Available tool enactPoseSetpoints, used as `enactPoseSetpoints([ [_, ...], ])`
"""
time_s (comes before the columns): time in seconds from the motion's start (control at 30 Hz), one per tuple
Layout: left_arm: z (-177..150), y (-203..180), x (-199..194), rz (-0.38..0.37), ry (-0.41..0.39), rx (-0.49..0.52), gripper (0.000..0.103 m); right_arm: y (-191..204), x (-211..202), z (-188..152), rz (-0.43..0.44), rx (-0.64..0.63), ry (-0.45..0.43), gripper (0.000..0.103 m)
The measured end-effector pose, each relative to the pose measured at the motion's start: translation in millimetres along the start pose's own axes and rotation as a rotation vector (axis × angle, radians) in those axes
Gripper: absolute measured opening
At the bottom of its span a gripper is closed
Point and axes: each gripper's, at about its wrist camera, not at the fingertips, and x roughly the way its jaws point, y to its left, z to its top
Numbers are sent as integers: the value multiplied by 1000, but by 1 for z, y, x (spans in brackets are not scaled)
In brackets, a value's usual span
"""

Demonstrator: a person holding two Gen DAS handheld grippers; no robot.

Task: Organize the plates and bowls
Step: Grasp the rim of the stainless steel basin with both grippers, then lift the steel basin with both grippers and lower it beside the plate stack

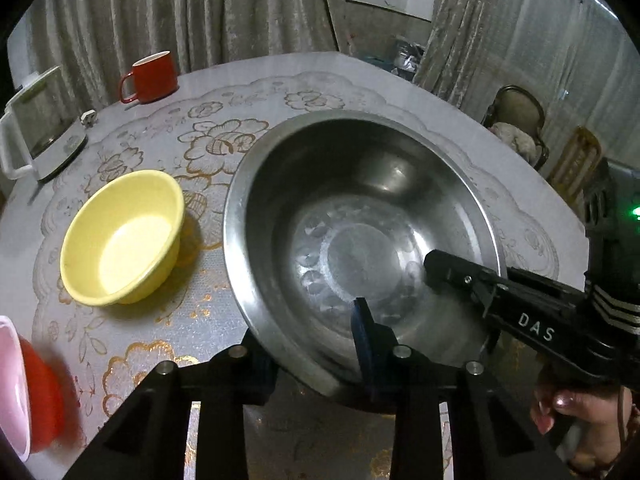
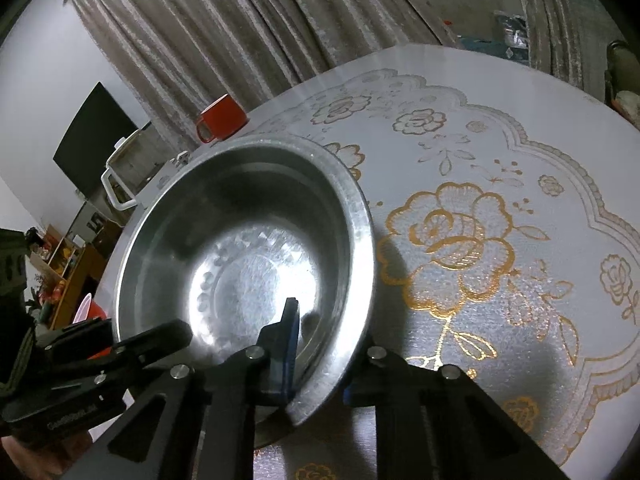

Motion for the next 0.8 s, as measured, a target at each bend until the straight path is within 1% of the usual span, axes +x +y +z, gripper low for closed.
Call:
enactPoseSetpoints([
  [0.07,-1,-1,-3,4,4,-1,34,3,-2,-1,-25,-12,-10,12],
  [0.13,-1,-1,-7,6,3,-7,33,6,-4,-3,-32,-25,-13,12],
  [0.23,-4,-3,-15,21,-7,24,33,10,-6,-7,-40,-42,-8,13],
  [0.3,-8,-2,-21,15,-14,28,33,16,-11,-11,-48,-73,-13,14],
  [0.37,-13,-2,-27,6,-24,24,33,21,-16,-14,-61,-104,-20,14],
  [0.53,-23,-4,-44,-13,-55,17,34,29,-33,-18,-72,-128,-21,14],
  [0.8,-38,-7,-77,-9,-116,21,34,45,-63,-25,-70,-153,-45,14],
])
